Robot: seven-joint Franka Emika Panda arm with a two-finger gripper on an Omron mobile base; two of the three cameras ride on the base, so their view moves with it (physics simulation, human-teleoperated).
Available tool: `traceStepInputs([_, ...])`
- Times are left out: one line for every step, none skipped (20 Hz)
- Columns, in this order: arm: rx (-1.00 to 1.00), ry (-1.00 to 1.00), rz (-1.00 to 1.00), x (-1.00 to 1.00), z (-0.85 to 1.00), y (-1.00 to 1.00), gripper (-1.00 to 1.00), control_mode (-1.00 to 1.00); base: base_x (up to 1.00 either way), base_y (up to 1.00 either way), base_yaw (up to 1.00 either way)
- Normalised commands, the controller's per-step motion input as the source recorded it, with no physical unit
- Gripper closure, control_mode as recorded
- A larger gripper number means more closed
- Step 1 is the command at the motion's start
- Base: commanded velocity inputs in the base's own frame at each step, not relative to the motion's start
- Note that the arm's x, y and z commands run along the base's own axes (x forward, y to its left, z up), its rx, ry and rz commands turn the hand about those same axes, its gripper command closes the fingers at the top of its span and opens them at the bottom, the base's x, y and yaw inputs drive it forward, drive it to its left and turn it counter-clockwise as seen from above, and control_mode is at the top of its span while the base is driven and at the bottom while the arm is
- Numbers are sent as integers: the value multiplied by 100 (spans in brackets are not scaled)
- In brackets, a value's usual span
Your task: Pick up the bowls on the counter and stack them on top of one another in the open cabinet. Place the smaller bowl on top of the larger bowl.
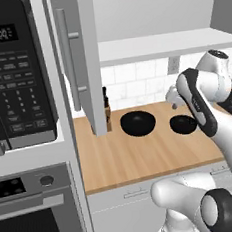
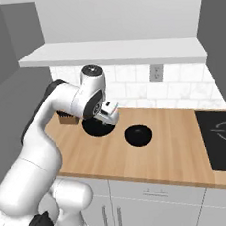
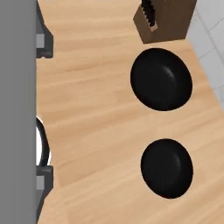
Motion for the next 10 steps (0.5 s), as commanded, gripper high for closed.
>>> traceStepInputs([19,8,-45,0,-31,-100,-100,-100,0,0,0])
traceStepInputs([18,11,-45,0,-26,-100,-100,-100,0,0,0])
traceStepInputs([18,13,-45,0,-23,-100,-100,-100,0,0,0])
traceStepInputs([17,14,-45,0,-21,-100,-100,-100,0,0,0])
traceStepInputs([17,17,-47,0,-20,-100,-100,-100,0,0,0])
traceStepInputs([19,23,-50,0,-29,-100,-100,-100,0,0,0])
traceStepInputs([17,29,-49,0,-26,-100,-100,-100,0,0,0])
traceStepInputs([21,39,-33,30,-12,-100,-100,-100,0,0,0])
traceStepInputs([23,38,-30,16,-21,-100,-100,-100,0,0,0])
traceStepInputs([23,35,-32,8,-30,-100,-100,-100,0,0,0])
